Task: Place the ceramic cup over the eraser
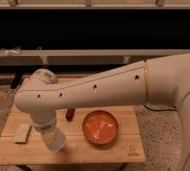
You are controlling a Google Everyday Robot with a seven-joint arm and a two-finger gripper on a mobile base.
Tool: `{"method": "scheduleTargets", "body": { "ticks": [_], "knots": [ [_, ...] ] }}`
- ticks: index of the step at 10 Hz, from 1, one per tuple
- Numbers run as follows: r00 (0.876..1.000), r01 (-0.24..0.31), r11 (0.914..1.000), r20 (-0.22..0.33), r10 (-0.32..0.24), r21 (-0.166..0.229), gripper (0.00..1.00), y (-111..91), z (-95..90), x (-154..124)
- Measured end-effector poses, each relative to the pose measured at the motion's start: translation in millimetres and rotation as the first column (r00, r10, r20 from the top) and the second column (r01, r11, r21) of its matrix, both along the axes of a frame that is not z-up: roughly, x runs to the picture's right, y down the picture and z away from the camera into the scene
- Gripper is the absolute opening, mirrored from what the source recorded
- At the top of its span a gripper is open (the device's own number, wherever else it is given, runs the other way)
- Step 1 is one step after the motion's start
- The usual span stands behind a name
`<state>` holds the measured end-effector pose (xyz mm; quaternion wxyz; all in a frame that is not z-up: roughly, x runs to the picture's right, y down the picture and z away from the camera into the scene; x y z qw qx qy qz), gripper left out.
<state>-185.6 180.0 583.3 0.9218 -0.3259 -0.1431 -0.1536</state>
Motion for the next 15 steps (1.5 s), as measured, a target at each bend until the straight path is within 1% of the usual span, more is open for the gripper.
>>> {"method": "scheduleTargets", "body": {
  "ticks": [2,3,5,7,8,9,10,12,13,14,15],
  "knots": [
    [0.999,-0.03,0.9995,-0.019,0.03,0.007,0.0,7.2,15.8,13.7],
    [0.999,-0.036,0.9993,-0.019,0.036,0.01,0.0,8.9,22.1,15.4],
    [0.999,-0.048,0.9985,-0.005,0.048,0.027,0.0,4.2,38.4,15.8],
    [0.999,-0.046,0.9982,0.024,0.045,0.039,0.0,-1.2,52.9,8.6],
    [0.999,-0.04,0.9983,0.039,0.038,0.043,0.05,-4.9,65.3,3.9],
    [0.999,-0.028,0.9992,0.046,0.026,0.03,0.15,-3.2,75.1,0.1],
    [0.998,-0.025,0.9995,0.052,0.024,0.017,0.22,-2.2,80.0,-2.3],
    [0.999,-0.019,0.9993,0.036,0.021,-0.032,0.44,2.3,95.0,2.5],
    [1.0,-0.016,0.9979,0.024,0.017,-0.063,0.53,6.4,100.8,4.1],
    [1.0,-0.018,0.9957,0.013,0.019,-0.091,0.64,9.7,105.2,5.6],
    [1.0,-0.017,0.9937,0.0,0.017,-0.111,0.74,12.1,108.6,9.6]
  ]
}}
